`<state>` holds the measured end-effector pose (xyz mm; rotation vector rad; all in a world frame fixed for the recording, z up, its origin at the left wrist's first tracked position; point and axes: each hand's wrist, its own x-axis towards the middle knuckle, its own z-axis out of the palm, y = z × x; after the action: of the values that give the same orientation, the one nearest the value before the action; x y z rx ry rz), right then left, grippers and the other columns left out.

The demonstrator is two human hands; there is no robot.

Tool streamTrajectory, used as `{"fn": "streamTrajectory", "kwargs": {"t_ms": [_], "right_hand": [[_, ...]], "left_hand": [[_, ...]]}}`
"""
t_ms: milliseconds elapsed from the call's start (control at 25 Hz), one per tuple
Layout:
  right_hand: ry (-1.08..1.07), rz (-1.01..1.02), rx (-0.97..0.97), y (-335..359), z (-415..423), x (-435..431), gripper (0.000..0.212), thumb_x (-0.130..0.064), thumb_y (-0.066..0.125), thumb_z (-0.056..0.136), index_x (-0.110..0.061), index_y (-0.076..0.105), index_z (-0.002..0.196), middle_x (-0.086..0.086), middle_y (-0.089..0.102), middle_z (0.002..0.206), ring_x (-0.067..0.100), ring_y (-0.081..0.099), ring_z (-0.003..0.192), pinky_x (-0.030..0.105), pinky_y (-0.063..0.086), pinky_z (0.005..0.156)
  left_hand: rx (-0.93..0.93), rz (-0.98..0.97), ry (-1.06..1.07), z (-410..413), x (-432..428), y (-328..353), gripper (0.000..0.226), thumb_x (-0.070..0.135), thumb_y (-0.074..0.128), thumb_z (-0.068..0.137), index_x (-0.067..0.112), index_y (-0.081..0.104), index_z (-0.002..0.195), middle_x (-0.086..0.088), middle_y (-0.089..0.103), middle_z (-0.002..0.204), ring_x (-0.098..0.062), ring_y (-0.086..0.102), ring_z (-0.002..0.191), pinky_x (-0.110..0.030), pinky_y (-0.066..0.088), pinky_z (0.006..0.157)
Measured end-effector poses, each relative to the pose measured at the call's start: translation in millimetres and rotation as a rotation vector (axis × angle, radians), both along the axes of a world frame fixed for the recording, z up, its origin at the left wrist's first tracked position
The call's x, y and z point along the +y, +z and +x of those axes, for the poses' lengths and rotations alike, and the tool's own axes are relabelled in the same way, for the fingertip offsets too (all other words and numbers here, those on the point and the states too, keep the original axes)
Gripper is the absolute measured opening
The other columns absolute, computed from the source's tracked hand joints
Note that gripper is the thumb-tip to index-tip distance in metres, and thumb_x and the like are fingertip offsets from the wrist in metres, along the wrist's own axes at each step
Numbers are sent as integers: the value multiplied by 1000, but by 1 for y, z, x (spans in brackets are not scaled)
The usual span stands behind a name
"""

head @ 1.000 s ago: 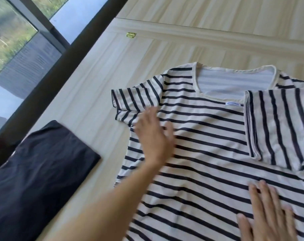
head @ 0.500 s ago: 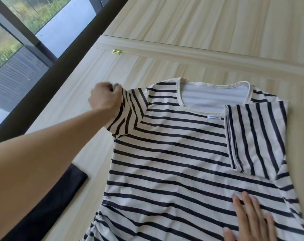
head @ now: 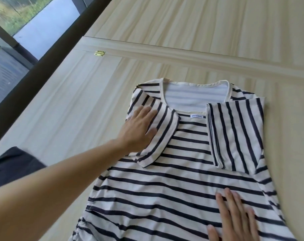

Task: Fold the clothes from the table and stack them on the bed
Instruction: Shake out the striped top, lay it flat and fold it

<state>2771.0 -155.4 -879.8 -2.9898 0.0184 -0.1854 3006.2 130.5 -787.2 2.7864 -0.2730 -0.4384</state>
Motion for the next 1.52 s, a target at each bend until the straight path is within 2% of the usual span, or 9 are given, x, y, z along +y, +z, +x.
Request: {"fn": "streamTrajectory", "kwargs": {"t_ms": [120,240,360,600,720,800,920,1120,1520], "right_hand": [[-4,48,-15,3,1,-1,74,-59,27,88,-13,59,137,5,53,151,23,39,142,56,42,102],[-33,367,-237,42,19,4,55,-55,31,98,-31,43,146,-3,48,143,21,48,128,47,39,105],[-35,475,-381,76,116,-5,53,-25,51,94,-17,43,146,0,44,141,16,42,133,35,30,116],[-83,80,-241,23,281,-50,76,-5,45,85,-9,24,158,14,26,164,28,20,154,55,12,124],[-50,37,-213,11,289,-61,82,-11,42,83,-13,15,161,11,18,168,26,14,156,51,6,126],[-57,75,-133,14,298,-62,82,-18,40,86,-15,9,162,12,23,167,27,15,155,49,2,126],[-99,72,-107,14,303,-62,81,-22,42,84,-12,16,160,16,46,149,36,36,141,47,17,122],[-134,69,-166,21,290,-62,56,-22,40,77,-9,54,129,14,60,128,36,47,118,44,31,99],[-118,51,-11,149,231,-72,13,-18,57,75,-19,55,88,17,64,100,39,56,108,44,33,97]], "left_hand": [[-45,184,-39,-21,-3,-54,82,72,13,93,32,-14,160,0,-26,167,-24,-28,152,-57,-5,124],[-205,152,67,-30,-12,-67,81,74,10,93,34,-15,159,3,-24,167,-19,-28,153,-54,-9,124],[-216,132,60,-26,-9,-70,78,75,7,93,38,-13,159,5,-23,168,-15,-28,152,-49,-12,125],[-445,125,-52,25,-5,-48,54,42,33,94,25,50,141,-12,40,148,-36,33,137,-57,32,109],[-295,183,14,97,-7,-39,75,33,46,95,21,14,161,-15,7,169,-35,4,155,-59,11,123],[-236,152,74,109,-14,-58,73,33,39,103,18,1,162,-14,10,169,-33,7,156,-57,10,124],[-487,116,141,93,-24,-74,59,31,37,105,10,21,157,-21,44,145,-38,38,134,-56,29,107],[-598,318,73,79,-36,-61,32,20,39,99,6,57,121,-18,55,114,-36,53,107,-52,35,95],[-570,238,-47,15,-17,49,24,-2,46,91,9,52,112,-23,66,97,-38,60,95,-48,34,89]]}}
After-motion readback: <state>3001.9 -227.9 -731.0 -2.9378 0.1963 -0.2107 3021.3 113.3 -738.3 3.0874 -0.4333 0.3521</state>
